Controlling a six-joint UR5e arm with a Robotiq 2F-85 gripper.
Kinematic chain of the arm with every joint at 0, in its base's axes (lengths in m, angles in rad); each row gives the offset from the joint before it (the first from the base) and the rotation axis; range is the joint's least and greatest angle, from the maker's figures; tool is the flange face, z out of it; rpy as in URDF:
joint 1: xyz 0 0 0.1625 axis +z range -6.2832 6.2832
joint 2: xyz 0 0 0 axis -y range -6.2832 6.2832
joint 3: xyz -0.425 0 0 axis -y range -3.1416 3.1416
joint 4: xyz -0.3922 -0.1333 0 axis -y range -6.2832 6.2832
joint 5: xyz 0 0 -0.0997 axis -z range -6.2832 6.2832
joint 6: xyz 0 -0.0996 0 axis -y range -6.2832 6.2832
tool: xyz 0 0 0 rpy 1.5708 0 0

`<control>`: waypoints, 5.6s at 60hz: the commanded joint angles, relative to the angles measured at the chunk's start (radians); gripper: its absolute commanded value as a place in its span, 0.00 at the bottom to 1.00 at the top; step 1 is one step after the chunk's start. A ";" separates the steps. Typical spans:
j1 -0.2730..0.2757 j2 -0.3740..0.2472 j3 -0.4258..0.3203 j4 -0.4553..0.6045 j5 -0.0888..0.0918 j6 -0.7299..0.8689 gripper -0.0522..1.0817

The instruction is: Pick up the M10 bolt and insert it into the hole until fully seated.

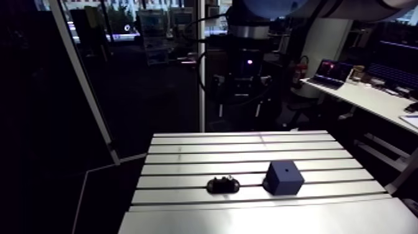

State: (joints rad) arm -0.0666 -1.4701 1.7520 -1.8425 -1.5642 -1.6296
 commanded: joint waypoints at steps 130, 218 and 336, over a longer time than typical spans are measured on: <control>0.002 0.049 0.388 -0.473 0.003 -0.077 0.14; 0.013 0.106 0.389 -0.496 0.007 -0.077 0.46; 0.013 0.106 0.389 -0.496 0.010 -0.077 0.67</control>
State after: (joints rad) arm -0.0537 -1.3645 2.1406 -2.3387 -1.5548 -1.7067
